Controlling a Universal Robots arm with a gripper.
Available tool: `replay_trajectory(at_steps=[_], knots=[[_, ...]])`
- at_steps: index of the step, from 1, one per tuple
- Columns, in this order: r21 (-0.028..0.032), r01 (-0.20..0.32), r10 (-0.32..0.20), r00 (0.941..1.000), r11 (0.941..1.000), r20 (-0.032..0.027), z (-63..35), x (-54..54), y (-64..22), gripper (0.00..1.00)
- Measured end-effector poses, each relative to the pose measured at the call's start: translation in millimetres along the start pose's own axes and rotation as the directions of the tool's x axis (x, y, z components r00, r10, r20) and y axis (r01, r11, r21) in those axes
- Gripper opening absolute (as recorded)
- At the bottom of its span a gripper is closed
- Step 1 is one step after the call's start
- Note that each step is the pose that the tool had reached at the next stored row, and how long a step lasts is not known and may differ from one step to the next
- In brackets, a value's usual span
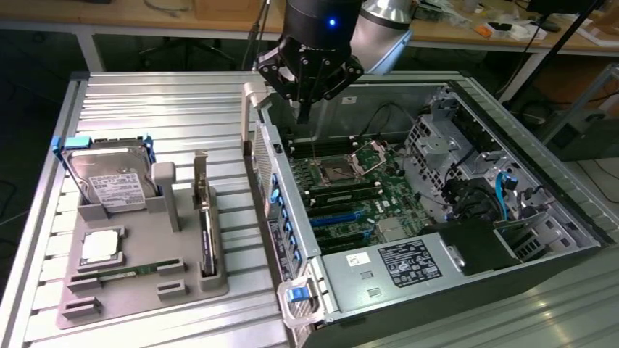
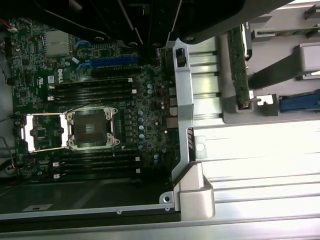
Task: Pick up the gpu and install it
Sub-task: 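Reach for the gpu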
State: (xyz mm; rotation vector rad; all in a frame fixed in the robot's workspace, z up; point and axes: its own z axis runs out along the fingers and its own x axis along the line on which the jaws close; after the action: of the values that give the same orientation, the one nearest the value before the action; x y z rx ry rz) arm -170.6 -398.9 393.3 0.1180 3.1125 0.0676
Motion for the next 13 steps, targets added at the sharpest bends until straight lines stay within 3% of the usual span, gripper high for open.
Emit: replay_trajectory(at_steps=[13], knots=[[0.0,0.0,0.0,1.0,1.0,0.0,-0.1,5.2,-0.4,0.11]])
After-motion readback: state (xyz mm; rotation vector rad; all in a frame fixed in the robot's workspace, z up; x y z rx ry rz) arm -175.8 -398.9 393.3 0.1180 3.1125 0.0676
